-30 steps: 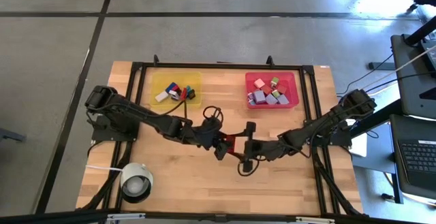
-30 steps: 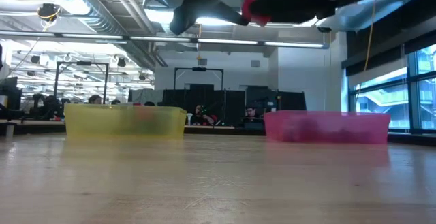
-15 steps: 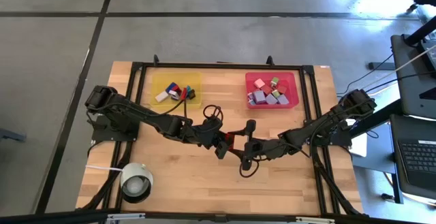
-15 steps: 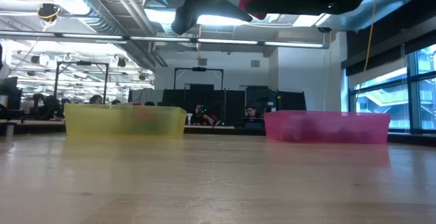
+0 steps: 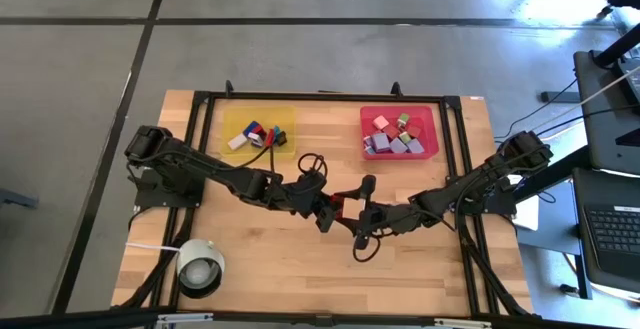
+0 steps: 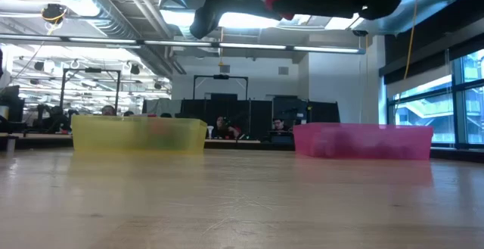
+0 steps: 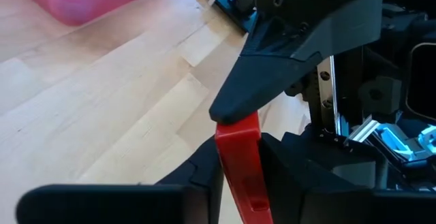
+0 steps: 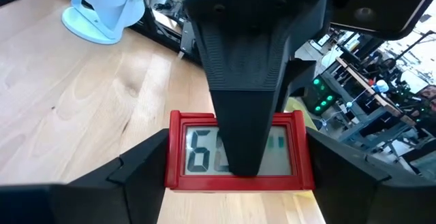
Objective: Pick & Place Office items
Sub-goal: Put the red digital clock into the yellow bin
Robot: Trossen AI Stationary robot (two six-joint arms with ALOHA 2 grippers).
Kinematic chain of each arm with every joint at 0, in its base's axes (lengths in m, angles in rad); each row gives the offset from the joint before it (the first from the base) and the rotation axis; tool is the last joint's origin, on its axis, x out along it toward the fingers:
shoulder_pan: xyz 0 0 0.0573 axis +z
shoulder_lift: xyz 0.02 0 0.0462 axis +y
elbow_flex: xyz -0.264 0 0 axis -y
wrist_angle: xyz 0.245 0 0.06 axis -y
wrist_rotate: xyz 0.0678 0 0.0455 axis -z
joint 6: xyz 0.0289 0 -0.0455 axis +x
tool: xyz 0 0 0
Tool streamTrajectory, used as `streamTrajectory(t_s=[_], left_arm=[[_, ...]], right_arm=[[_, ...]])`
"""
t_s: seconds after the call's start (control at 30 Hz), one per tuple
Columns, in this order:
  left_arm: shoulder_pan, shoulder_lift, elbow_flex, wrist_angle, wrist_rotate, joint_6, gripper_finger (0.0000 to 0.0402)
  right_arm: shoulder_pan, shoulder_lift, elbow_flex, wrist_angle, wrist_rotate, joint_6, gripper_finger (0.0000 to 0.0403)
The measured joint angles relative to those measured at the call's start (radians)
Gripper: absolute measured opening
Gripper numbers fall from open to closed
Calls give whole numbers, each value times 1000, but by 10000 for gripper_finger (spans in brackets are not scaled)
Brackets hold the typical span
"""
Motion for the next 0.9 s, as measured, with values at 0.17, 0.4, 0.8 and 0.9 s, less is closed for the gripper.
streamTrajectory(t_s=[0.17,0.4,0.8,0.9], left_arm=[[0,0,0,3,0,2,77],[-1,0,2,4,0,42,67],[53,0,2,-19,15,118,58],[87,0,2,-41,25,143,58]], right_arm=[[0,0,0,0,0,-6,296],[0,-1,1,7,-6,66,382],[-2,-10,1,-140,16,189,367],[-11,-54,1,-261,11,223,366]])
